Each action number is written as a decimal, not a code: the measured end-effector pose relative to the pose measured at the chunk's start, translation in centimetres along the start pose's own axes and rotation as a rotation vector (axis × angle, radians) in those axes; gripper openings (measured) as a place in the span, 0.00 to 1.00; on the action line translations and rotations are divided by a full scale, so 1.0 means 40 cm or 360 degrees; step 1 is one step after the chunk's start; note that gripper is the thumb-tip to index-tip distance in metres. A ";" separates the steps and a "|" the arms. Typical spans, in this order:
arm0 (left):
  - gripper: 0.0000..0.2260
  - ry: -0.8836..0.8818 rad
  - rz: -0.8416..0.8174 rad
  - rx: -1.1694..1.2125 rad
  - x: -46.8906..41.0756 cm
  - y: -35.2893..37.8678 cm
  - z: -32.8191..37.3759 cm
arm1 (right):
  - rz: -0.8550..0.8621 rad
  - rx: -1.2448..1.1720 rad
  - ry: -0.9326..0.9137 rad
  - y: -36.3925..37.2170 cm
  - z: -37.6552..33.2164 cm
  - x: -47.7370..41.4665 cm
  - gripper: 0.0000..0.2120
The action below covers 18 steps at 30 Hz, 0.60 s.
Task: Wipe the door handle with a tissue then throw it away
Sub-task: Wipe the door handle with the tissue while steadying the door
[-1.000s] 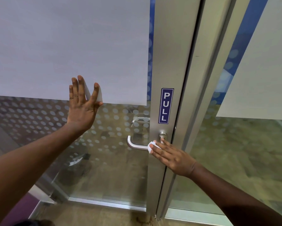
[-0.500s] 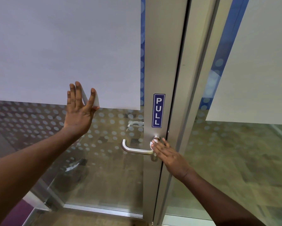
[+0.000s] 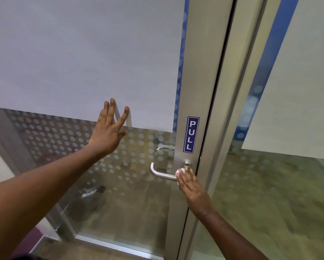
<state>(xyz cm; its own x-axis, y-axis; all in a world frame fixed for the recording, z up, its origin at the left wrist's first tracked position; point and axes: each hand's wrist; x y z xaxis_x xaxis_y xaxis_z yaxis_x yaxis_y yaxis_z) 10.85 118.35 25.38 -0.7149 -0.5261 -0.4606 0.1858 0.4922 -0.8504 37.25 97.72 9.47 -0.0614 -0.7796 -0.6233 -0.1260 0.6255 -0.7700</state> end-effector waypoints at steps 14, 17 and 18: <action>0.37 0.0107 -0.0058 -0.0042 0.021 -0.038 -0.027 | 0.0097 0.0324 -0.0167 -0.002 -0.057 -0.020 0.24; 0.36 0.0133 -0.0062 -0.0066 0.024 -0.038 -0.039 | 0.0083 0.0336 -0.0218 0.004 -0.097 -0.041 0.24; 0.36 0.0139 -0.0062 -0.0067 0.024 -0.038 -0.041 | 0.0066 0.0346 -0.0201 0.005 -0.114 -0.049 0.24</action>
<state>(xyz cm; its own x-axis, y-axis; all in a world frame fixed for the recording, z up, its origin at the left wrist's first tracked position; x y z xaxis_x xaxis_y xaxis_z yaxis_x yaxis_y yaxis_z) 8.78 118.24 26.67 -0.7774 -0.4837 -0.4021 0.1296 0.5023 -0.8549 32.85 99.23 11.17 0.0641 -0.7517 -0.6564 0.0909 0.6594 -0.7463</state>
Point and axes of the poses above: each hand's wrist, its own x-axis away from the middle knuckle, its own y-axis out of the palm, z = x × y, and after that the axes turned 15 degrees about y, right-handed
